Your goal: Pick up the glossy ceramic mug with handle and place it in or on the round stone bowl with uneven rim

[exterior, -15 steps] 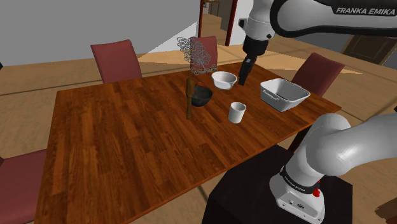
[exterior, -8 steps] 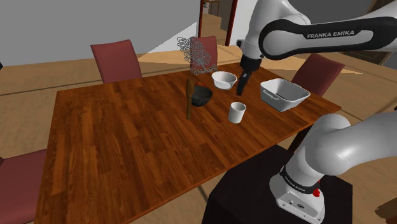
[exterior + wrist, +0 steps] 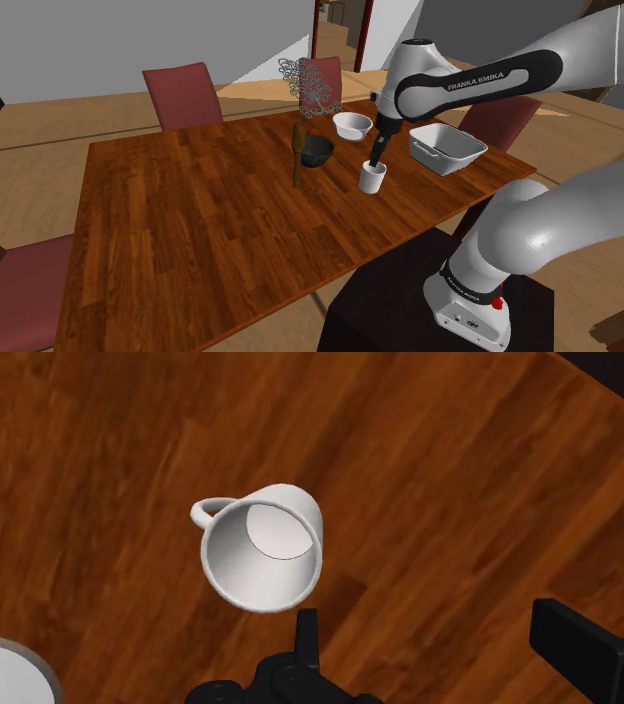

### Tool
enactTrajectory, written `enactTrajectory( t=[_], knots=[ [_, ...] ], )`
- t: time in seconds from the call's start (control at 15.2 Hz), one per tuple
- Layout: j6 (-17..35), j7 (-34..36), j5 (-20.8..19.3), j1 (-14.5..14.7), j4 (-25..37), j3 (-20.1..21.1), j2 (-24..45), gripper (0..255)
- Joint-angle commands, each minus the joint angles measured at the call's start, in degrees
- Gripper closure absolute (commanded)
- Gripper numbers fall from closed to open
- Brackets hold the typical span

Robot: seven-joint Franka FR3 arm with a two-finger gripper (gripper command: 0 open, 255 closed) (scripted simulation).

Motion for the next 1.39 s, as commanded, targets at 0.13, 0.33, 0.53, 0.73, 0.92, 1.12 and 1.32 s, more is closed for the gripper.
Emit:
enactTrajectory(
  t=[0.13, 0.33, 0.53, 0.73, 0.92, 1.12, 1.32],
  knots=[
    [8.96, -3.79, -0.35, -0.70, -1.28, -4.41, 7.69, 0],
    [15.25, -7.13, 0.71, -0.58, -1.35, -7.59, 14.14, 0],
    [18.26, -8.01, 1.31, -0.34, -1.72, -8.41, 16.84, 0],
    [21.30, -8.49, 1.89, -0.01, -2.26, -8.89, 19.38, 0],
    [23.92, -9.03, 2.59, 0.34, -2.62, -9.30, 21.69, 0],
    [23.92, -9.03, 2.59, 0.33, -2.62, -9.29, 21.69, 0],
    [23.92, -9.03, 2.59, 0.33, -2.62, -9.29, 21.69, 0]
  ],
)
